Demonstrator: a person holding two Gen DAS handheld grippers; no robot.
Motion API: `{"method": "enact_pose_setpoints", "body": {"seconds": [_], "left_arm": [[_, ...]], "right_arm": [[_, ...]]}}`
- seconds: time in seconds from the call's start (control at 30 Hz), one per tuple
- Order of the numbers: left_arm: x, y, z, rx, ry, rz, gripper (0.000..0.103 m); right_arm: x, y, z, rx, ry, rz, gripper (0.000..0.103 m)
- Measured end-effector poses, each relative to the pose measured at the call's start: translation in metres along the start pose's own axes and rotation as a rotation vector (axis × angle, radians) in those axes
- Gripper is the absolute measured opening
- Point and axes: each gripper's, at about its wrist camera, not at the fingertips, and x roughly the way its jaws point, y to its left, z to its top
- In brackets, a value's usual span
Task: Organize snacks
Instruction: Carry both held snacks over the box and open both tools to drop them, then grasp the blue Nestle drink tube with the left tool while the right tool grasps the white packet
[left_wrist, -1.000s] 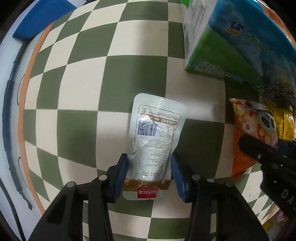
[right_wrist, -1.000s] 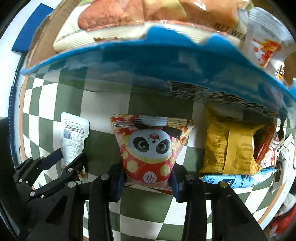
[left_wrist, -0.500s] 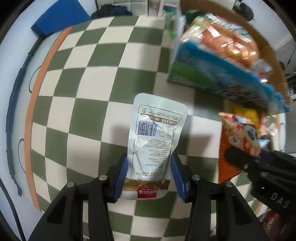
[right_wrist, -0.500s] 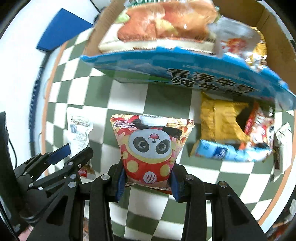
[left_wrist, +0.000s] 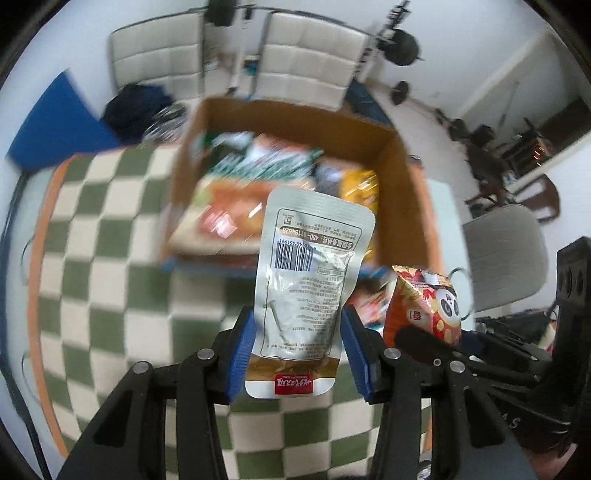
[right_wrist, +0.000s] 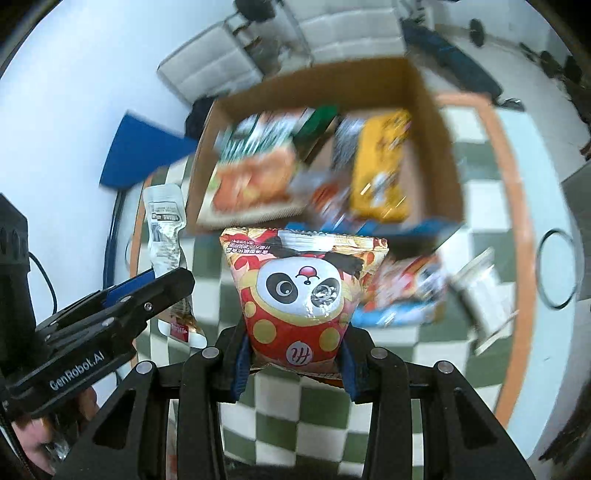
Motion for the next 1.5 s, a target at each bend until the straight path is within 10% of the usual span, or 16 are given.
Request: {"method": "enact_pose_setpoints", "body": {"seconds": [0.57, 0.93, 1.03, 1.5], "left_arm": [[0.153, -0.033, 0.174, 0.007, 0.301, 0.051, 0.044], [0.180, -0.036, 0.181, -0.007, 0.399, 0.048, 0.053], [0.172, -0.037, 0.183, -0.001, 0.374, 0.050, 0.078], [0.101, -0.032, 0.159, 0.040, 0.204, 0.077, 0.100]], "right_arm": [[0.058, -0.065, 0.143, 0.079, 0.051, -0.154, 0.042], [0.098, -0.073, 0.163, 0.067, 0.124, -0.191, 0.047], [0.096, -0.072, 0.165, 0.062, 0.122, -0.181, 0.089], [0.053, -0.046, 0.156, -0.022, 0.100, -0.220, 0.097]]}}
